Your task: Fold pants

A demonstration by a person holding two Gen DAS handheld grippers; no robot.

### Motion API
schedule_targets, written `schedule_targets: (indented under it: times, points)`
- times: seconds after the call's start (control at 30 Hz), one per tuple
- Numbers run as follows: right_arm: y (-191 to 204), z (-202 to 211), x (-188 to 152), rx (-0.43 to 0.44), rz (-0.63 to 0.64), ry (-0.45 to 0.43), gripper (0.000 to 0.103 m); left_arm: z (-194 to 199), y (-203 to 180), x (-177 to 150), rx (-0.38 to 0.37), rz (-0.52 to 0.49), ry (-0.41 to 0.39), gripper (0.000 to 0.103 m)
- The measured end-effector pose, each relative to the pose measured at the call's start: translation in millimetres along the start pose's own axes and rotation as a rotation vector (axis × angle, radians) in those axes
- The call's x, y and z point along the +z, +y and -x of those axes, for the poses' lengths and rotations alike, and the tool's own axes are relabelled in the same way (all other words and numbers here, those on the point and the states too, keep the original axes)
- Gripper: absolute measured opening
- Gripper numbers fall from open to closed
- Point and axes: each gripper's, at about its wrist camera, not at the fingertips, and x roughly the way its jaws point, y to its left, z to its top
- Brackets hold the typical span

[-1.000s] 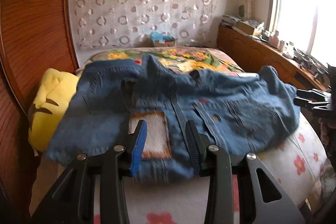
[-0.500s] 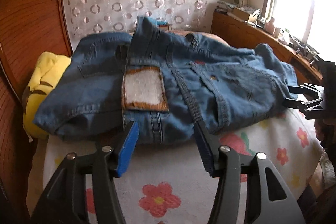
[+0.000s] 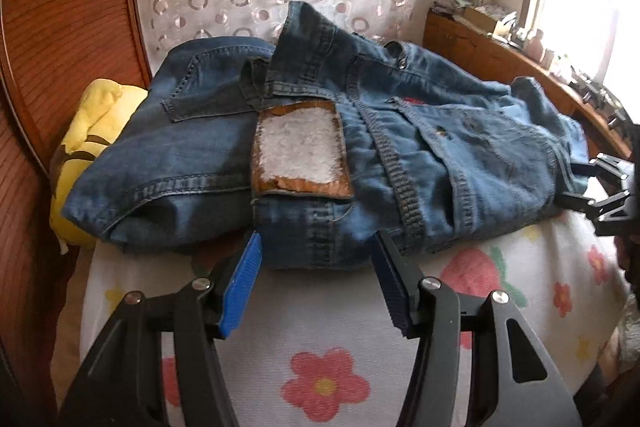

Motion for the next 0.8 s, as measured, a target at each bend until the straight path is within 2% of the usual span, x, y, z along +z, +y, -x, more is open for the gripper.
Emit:
schedule_targets:
  times: [0.37, 0.47, 0.53, 0.57, 0.63, 0.67, 0.73, 0.8]
  points:
    - [-6.9, -12.7, 4.8, 0.019, 0.002, 0.036, 0.082, -12.9, 11.3, -3.1, -0.021, 0.055, 0.047, 0.056]
    - [-10.4, -12.2, 2.0, 0.035, -0.014, 0.023, 0.077, -16.6, 10.4, -2.5, -0.024, 0.057, 0.064, 0.056]
    - [-11.2, -9.2, 1.7, 0.043, -0.011, 0.013, 0.056, -17.3, 8.7, -2.8, -0.03, 0.053, 0.068, 0.056]
    - [-10.1, -9.1, 1.9, 0.044, -0.007, 0.01, 0.05, -16.7, 8.1, -3.2, -0.034, 0.052, 0.067, 0.056]
    - [-10.2, -6.7, 1.5, 0.039, 0.01, 0.005, 0.021, -15.1, 9.1, -2.7, -0.06, 0.053, 0.058, 0.045]
    - [-10.6, -5.5, 1.3, 0.022, 0.019, -0.001, 0.014, -14.4, 8.8, -3.1, -0.073, 0.053, 0.056, 0.041]
    - [-12.4, -2.1, 1.2, 0.024, 0.023, -0.022, 0.006, -12.8, 6.3, -4.6, -0.089, 0.044, 0.054, 0.032]
    - [-12.6, 3.5, 2.5, 0.028, 0.018, -0.037, 0.005, -10.4, 2.2, -4.7, -0.091, 0.024, 0.048, 0.022]
